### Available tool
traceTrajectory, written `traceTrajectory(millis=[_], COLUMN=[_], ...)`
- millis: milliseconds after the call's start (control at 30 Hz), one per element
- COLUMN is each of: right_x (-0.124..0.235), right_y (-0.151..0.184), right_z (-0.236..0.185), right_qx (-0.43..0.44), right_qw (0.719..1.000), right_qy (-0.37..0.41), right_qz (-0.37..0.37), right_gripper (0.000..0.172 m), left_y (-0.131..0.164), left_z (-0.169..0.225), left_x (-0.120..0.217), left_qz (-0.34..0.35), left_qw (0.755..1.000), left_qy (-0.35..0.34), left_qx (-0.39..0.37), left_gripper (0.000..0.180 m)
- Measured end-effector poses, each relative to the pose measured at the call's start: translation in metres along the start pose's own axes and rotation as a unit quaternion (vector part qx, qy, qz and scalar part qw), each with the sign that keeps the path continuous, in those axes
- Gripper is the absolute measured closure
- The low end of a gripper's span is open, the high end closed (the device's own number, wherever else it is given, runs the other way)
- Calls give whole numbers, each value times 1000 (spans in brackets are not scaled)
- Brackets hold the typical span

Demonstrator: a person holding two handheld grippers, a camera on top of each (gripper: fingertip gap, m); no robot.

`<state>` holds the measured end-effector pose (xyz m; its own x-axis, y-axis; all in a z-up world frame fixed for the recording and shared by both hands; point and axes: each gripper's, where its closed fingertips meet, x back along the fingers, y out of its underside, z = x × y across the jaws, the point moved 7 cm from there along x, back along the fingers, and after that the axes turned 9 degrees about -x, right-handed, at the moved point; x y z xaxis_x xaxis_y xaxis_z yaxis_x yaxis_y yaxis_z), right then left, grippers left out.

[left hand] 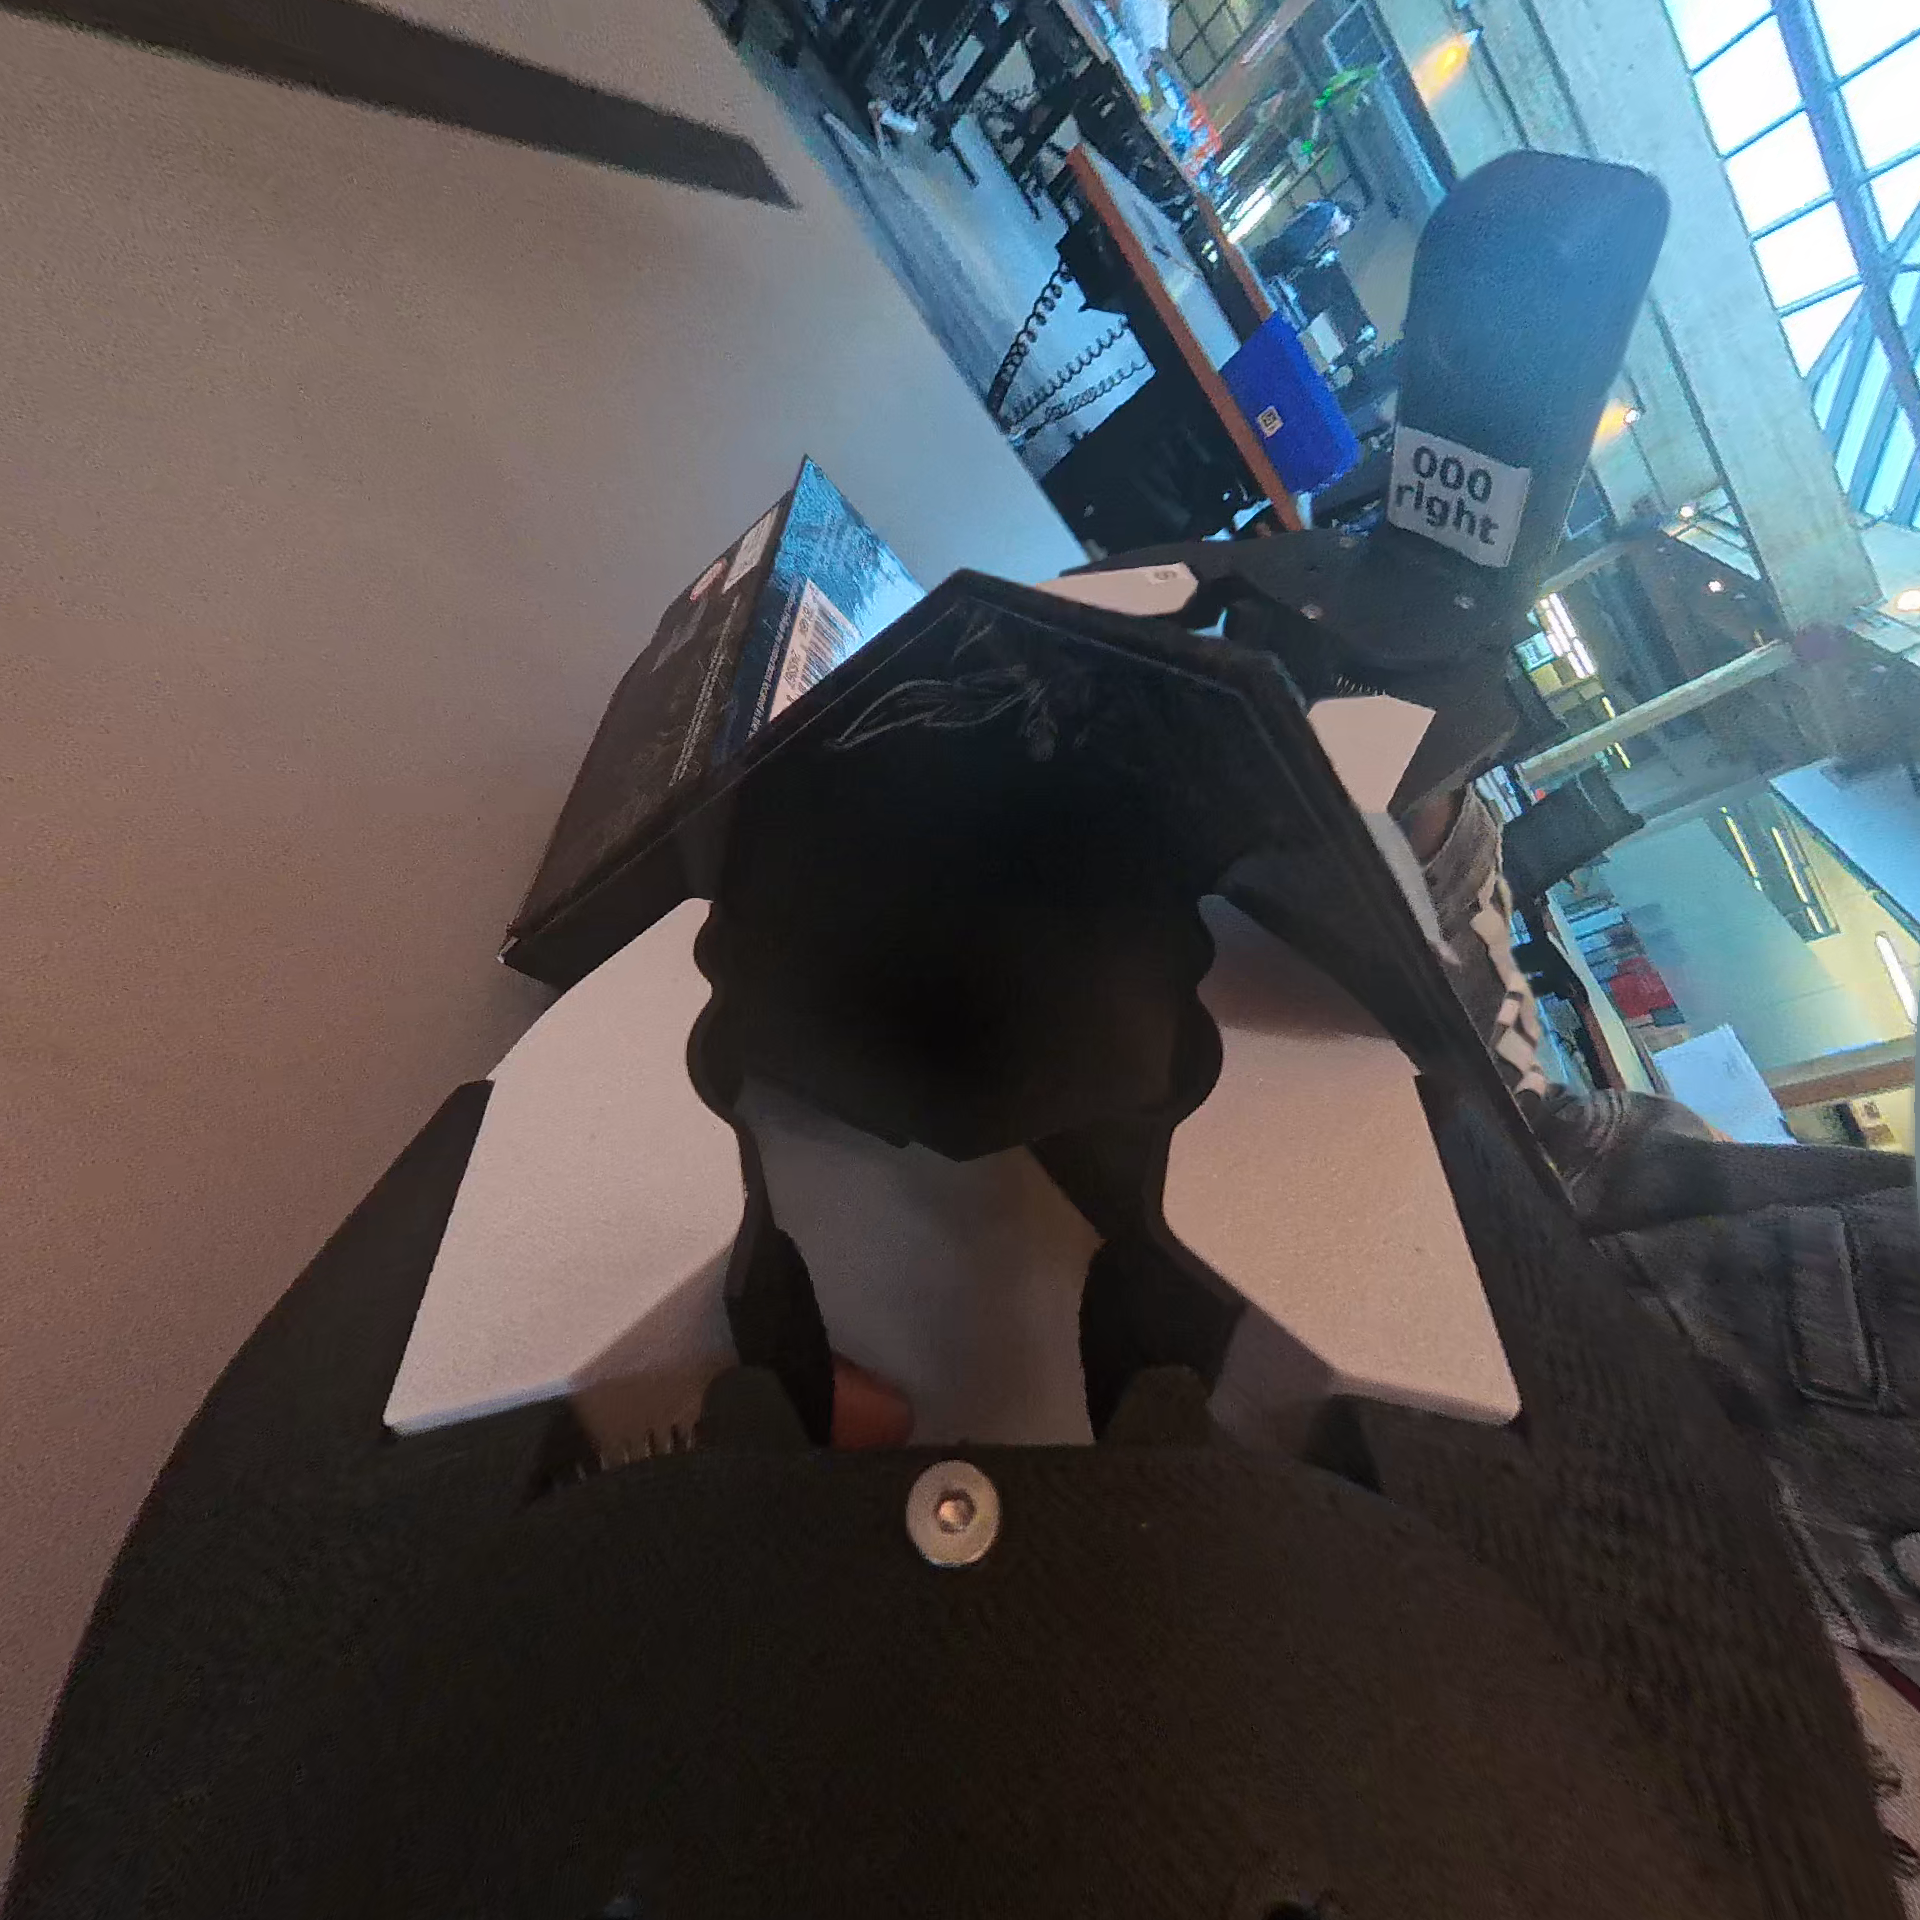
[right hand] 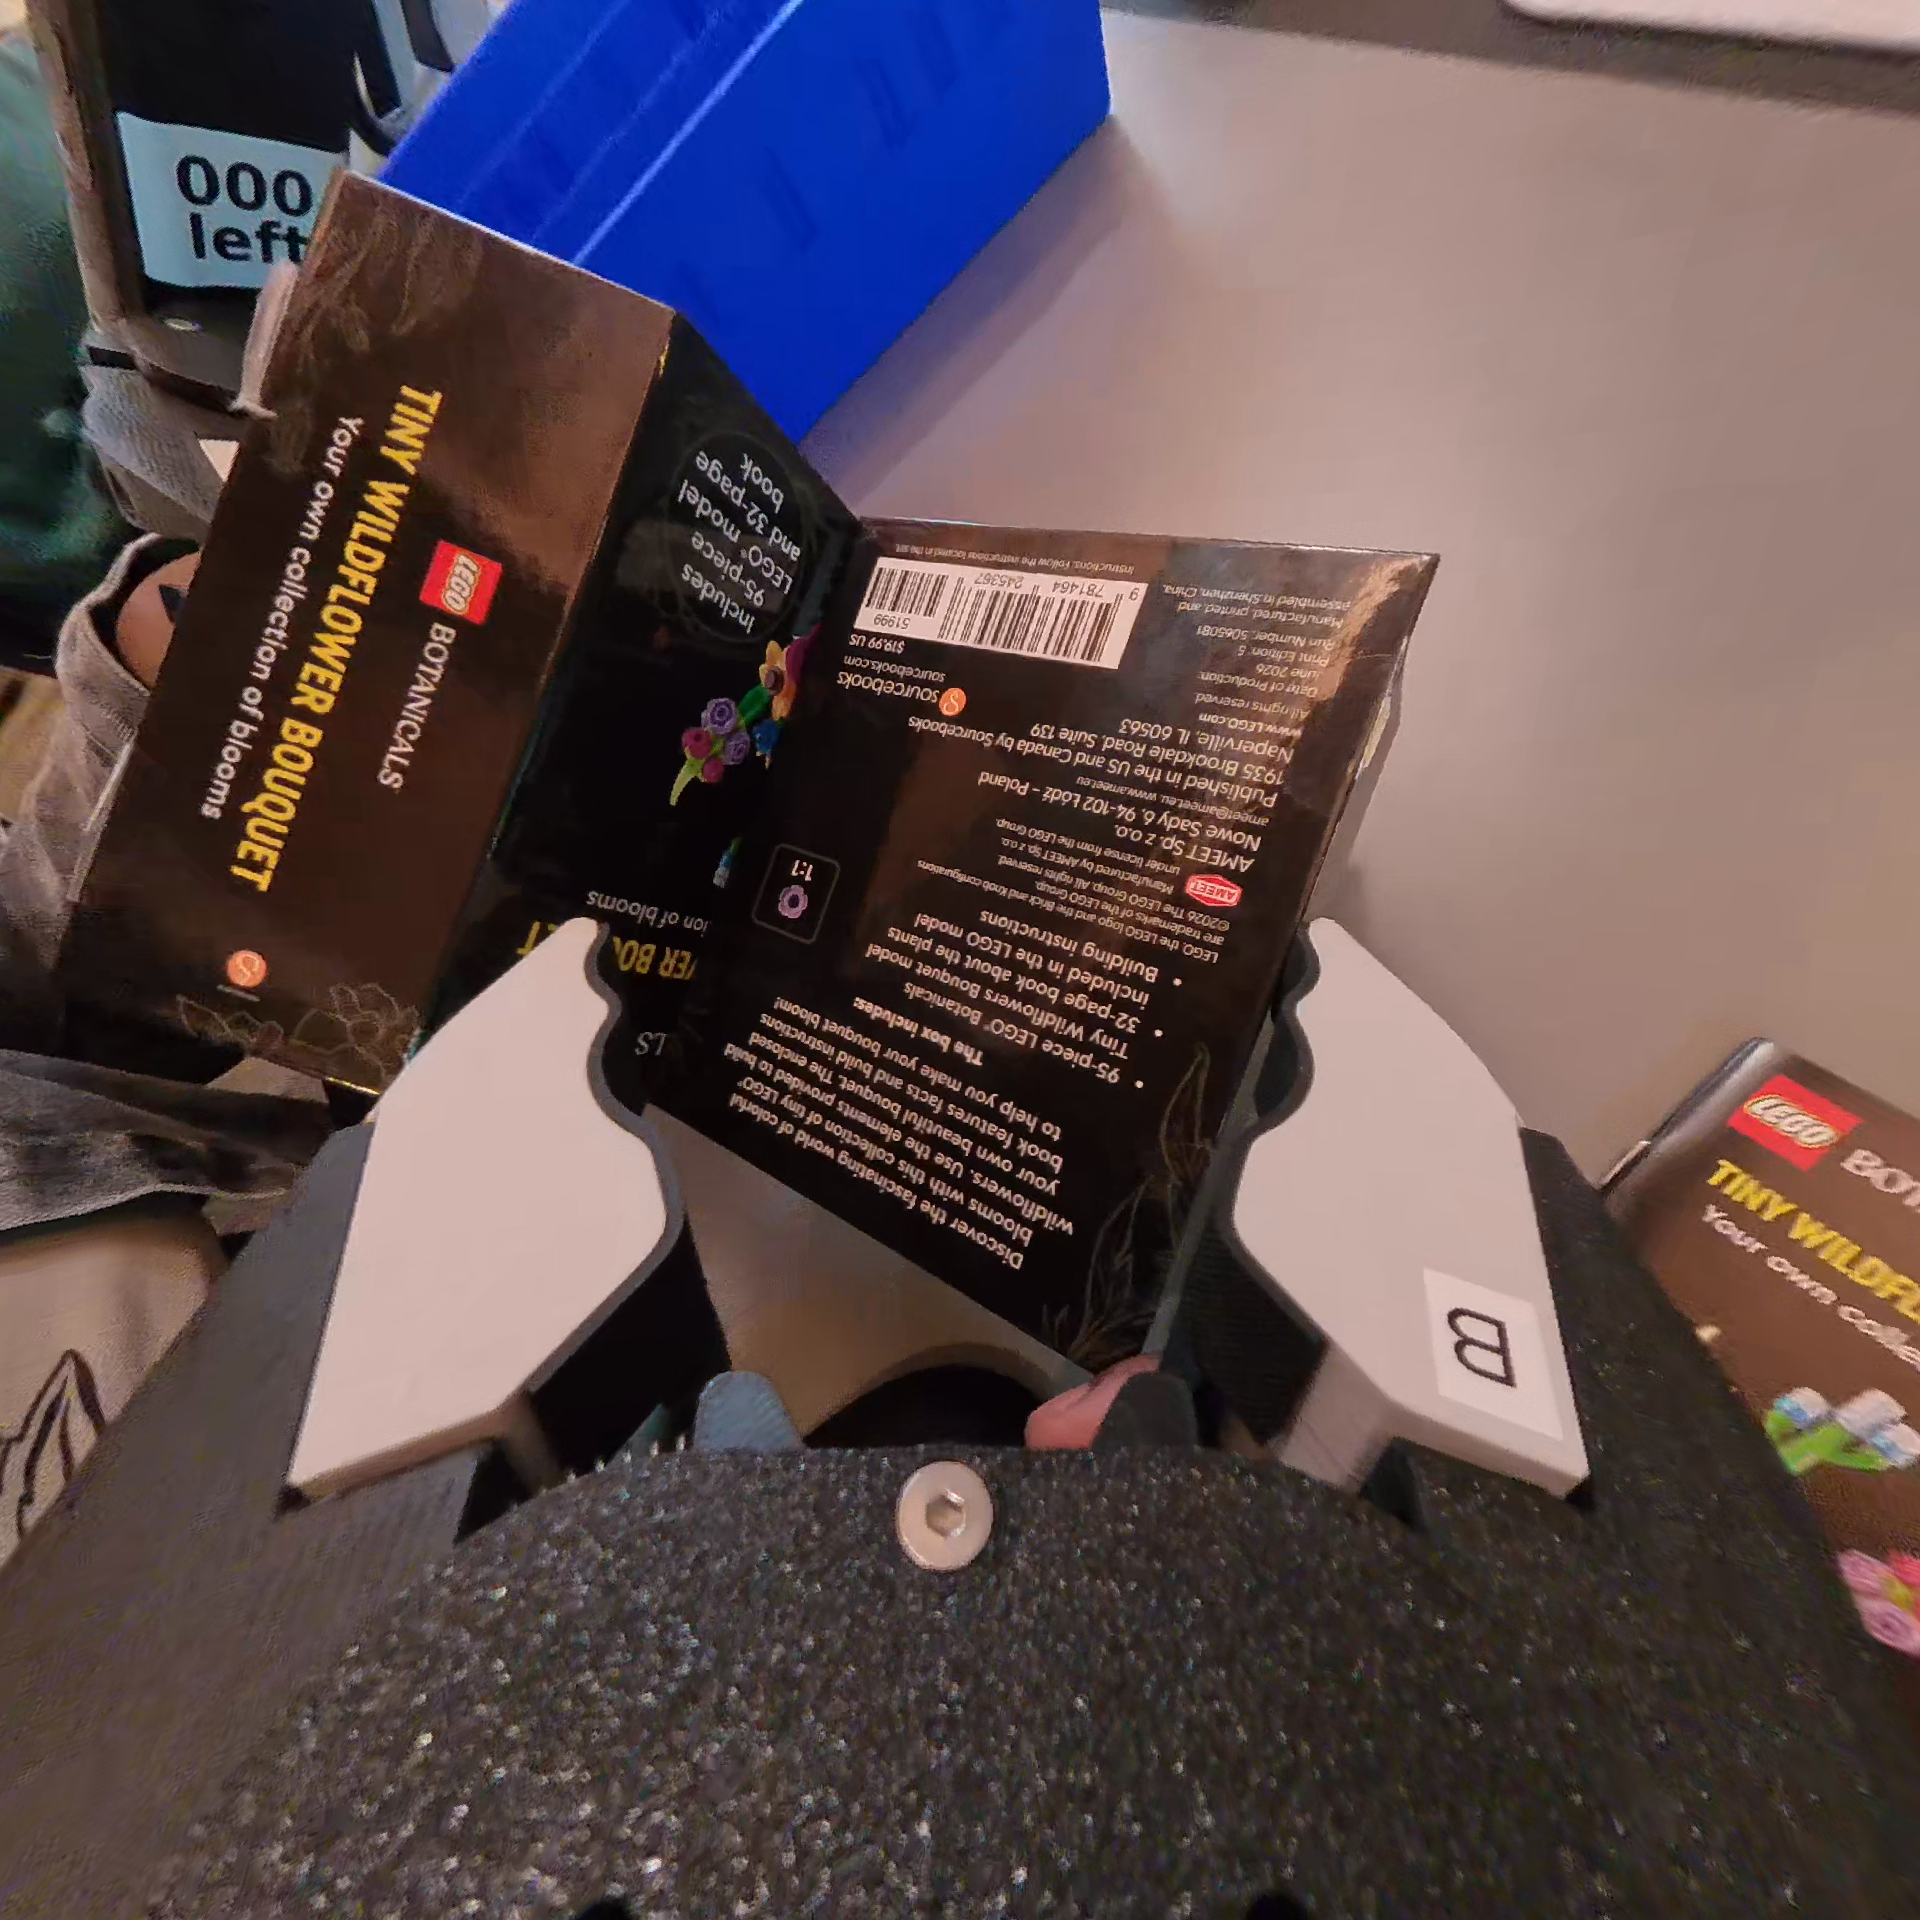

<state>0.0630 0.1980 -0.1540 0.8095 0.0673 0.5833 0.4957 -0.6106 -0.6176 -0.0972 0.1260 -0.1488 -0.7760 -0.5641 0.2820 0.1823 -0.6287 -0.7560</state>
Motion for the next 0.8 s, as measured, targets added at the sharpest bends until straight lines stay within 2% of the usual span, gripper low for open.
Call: traceTrajectory(millis=[133,267,333,400,467,567,633,700,800], right_x=[-2,-2,-7,-7,-12,-11,-15,-16,-23], right_y=[-10,-20,-18,-19,-17,-17,-14,-11,-2], right_z=[-13,-22,-20,-24,-21,-25,-22,-23,-19], right_qx=[1,23,14,27,13,29,17,23,6], right_qw=[999,998,997,997,998,998,998,997,997], right_qy=[31,58,60,56,50,53,50,51,48], right_qz=[-19,-31,-54,-40,-48,-33,-47,-44,-67], right_gripper=[47,48,49,50,48,51,48,49,45], left_y=[-9,-9,-4,0,5,6,7,8,6], left_z=[-2,-2,-5,-4,-8,-1,-2,-3,-8], left_x=[3,8,8,9,7,12,11,13,11], left_qz=[8,-2,-11,-13,-12,-6,-3,6,27], left_qw=[1000,999,999,999,998,1000,999,1000,998], left_qy=[11,23,23,25,31,21,16,12,13], left_qx=[24,24,38,20,50,16,31,14,51], left_gripper=[98,98,98,99,104,105,105,105,105])
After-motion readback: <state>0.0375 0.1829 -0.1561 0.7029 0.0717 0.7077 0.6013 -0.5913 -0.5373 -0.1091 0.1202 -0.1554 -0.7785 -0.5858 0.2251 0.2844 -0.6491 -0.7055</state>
